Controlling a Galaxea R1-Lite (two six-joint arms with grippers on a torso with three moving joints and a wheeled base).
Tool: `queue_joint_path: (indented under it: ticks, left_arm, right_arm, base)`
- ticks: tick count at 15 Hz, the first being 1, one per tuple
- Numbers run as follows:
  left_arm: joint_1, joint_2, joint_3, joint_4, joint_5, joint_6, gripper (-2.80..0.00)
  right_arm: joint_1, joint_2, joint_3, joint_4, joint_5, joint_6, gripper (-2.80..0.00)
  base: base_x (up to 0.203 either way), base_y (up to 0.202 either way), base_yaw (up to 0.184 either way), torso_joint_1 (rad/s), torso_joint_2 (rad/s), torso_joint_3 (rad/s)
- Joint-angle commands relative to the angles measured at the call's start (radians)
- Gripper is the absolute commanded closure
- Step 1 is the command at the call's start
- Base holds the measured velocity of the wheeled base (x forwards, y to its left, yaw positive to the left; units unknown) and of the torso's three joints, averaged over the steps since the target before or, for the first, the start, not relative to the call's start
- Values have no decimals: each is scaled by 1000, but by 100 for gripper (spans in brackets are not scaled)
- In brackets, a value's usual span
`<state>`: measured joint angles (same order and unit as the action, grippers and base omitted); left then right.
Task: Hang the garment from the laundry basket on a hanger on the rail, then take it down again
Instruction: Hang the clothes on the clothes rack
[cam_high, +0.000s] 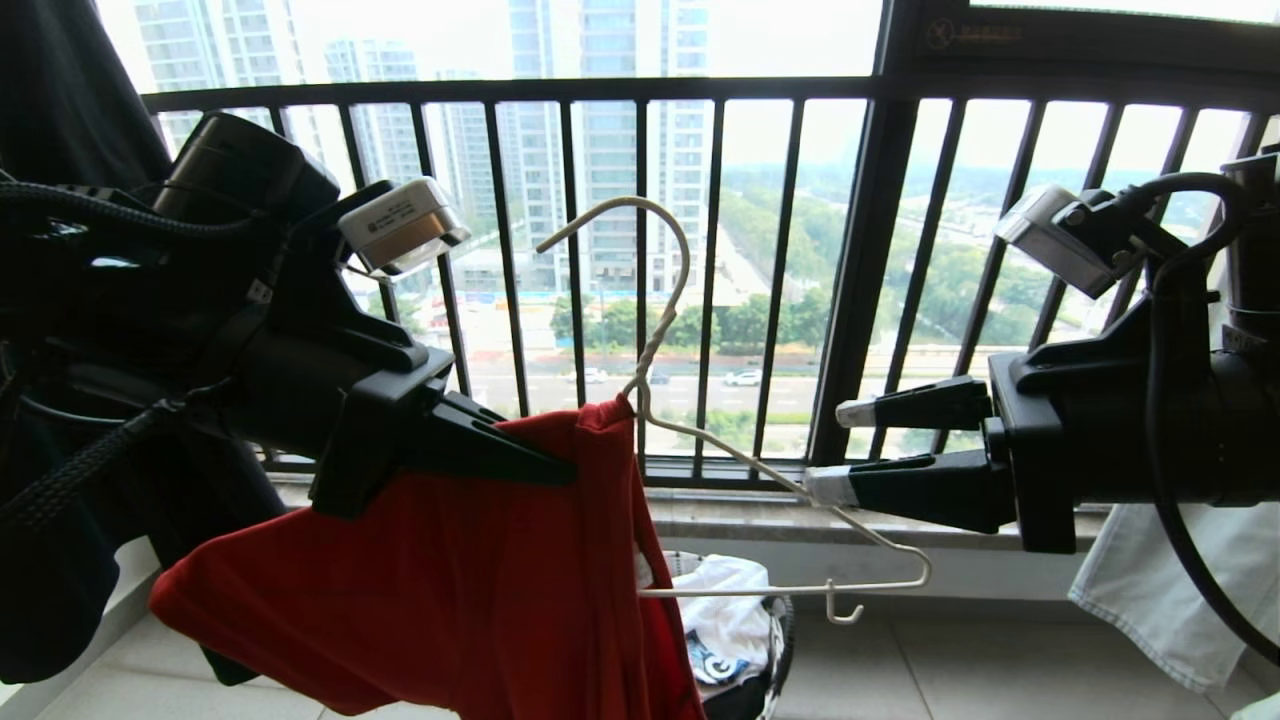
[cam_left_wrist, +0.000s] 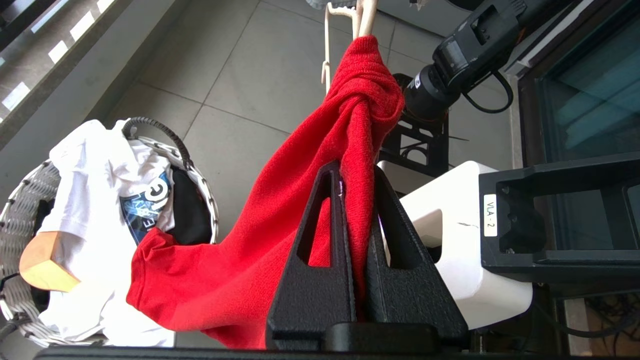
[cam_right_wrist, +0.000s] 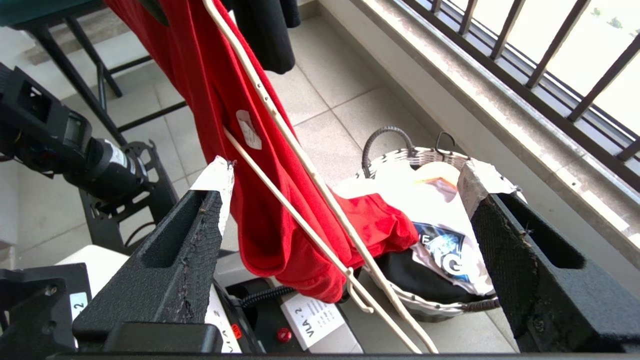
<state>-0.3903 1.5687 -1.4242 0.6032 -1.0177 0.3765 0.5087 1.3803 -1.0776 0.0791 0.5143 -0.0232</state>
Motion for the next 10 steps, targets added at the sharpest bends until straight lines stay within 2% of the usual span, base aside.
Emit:
queue_joint_path:
  ticks: [1, 3, 6, 7, 10]
  left_arm:
    - [9, -11, -18, 3, -5, -26, 0]
    - [29, -30, -40, 3, -5, -80, 0]
    - [63, -32, -63, 1, -5, -100, 0]
    - [75, -33, -74, -6, -5, -129, 0]
    - [95, -47, -67, -79, -5, -214, 0]
  right_arm:
    - [-37, -84, 61, -1, 3, 3, 0]
    - [-42, -139, 111, 7, 3, 5, 0]
    - [-16, -198, 117, 168, 12, 13, 0]
    - [18, -190, 119, 193, 12, 23, 0]
    - [54, -72, 120, 178, 12, 104, 0]
  base:
    - [0, 0, 0, 0, 0, 0]
    - [0, 0, 0, 0, 0, 0]
    - [0, 0, 0, 0, 0, 0]
    - [0, 0, 0, 0, 0, 0]
    - [0, 0, 0, 0, 0, 0]
